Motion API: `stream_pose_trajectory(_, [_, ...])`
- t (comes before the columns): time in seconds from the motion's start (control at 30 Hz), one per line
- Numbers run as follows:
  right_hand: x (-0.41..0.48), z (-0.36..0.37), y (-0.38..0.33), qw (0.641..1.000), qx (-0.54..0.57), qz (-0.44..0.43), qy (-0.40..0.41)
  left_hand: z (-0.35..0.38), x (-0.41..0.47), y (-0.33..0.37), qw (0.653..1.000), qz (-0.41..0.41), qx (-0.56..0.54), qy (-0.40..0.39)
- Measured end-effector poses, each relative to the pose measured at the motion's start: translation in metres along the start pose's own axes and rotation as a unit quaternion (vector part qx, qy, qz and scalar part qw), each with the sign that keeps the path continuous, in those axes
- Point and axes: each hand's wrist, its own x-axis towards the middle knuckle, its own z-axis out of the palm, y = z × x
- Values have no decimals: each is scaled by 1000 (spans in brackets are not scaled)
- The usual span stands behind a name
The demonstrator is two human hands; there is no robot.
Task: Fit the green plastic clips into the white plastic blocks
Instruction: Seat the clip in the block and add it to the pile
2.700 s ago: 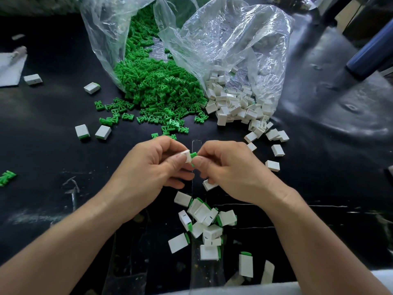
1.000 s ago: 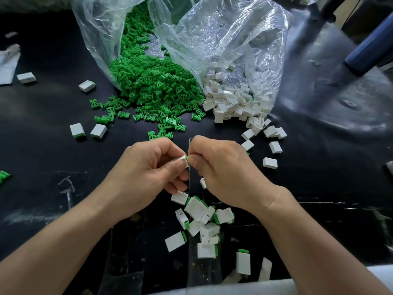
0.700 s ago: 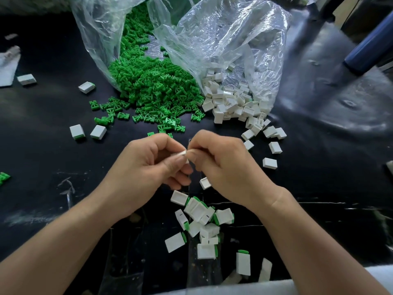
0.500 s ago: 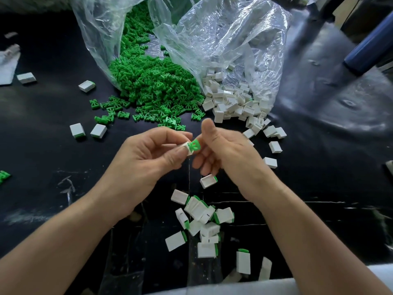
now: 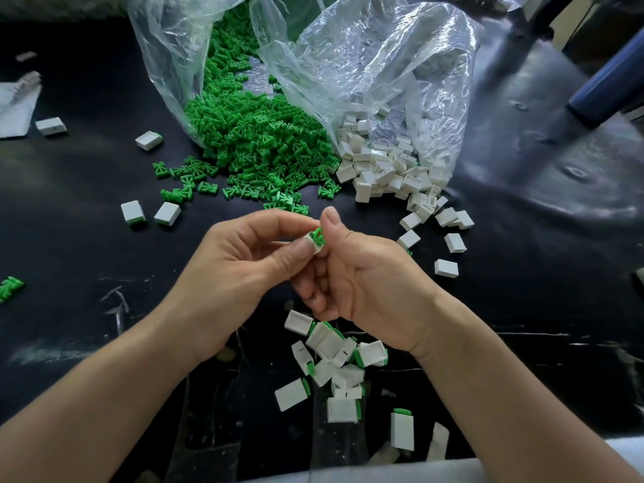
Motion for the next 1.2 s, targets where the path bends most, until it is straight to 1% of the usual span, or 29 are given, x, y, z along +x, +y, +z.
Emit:
stream_pose_trajectory(0.2, [-2,-1,1,999,-37,-5,25,0,-1,1,1000,1,-5,-16])
stream_pose_trajectory(0.5, [0,5,5,992,-102,-20,69,2,-2,1,1000,-1,-23,16])
stream_pose_trajectory(0.67, [2,5,8,993,-86,-20,72,4,-2,1,999,-1,-19,30])
stream_pose_trajectory(0.77, [2,3,8,995,-79,-22,59,5,-2,2,999,2,-14,31])
stream_pose_trajectory(0.87, [0,3,4,996,-67,-24,47,3,-2,3,1000,0,-21,17])
stream_pose_trajectory(1.0, [0,0,4,990,-122,-38,54,1,-2,6,999,-9,-43,-10])
stream_pose_trajectory(1.2, [0,-2,4,981,-180,-47,62,-1,0,6,999,-22,-44,1])
